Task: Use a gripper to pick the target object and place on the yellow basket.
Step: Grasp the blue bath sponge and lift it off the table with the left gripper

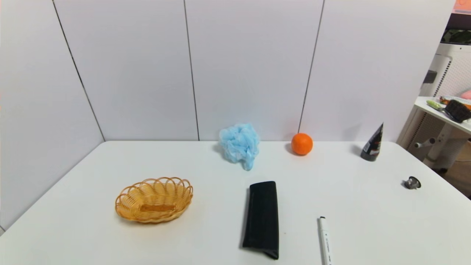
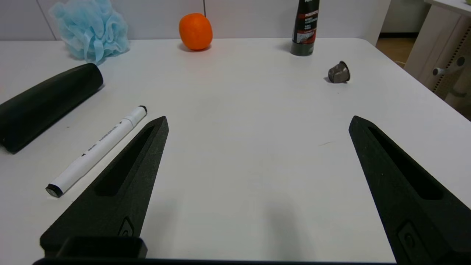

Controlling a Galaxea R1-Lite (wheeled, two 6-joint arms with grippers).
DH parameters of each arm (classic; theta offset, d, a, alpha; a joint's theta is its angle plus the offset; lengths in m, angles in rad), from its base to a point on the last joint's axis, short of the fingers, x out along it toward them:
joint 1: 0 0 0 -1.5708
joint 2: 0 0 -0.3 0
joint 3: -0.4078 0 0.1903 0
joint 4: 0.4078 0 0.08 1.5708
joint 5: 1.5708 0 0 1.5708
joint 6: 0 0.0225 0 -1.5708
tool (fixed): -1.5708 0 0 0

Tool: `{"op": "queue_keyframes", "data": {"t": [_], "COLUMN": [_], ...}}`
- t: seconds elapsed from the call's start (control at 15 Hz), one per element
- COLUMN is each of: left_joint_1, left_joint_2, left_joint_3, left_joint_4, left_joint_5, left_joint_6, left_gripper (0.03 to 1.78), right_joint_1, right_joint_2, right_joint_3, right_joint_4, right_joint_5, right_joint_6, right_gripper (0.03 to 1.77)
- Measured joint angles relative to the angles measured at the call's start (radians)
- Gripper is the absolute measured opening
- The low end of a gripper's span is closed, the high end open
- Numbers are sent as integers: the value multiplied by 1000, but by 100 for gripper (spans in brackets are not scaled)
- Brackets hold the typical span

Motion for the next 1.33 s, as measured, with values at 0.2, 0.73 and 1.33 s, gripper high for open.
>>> {"op": "queue_keyframes", "data": {"t": [0.2,0.73,1.33], "left_joint_1": [0,0,0], "left_joint_2": [0,0,169], "left_joint_3": [0,0,-79], "left_joint_4": [0,0,-36], "left_joint_5": [0,0,1], "left_joint_6": [0,-2,-8], "left_gripper": [169,169,169], "right_joint_1": [0,0,0], "right_joint_2": [0,0,0], "right_joint_3": [0,0,0], "right_joint_4": [0,0,0], "right_joint_5": [0,1,0], "right_joint_6": [1,1,1], "right_gripper": [169,169,169]}}
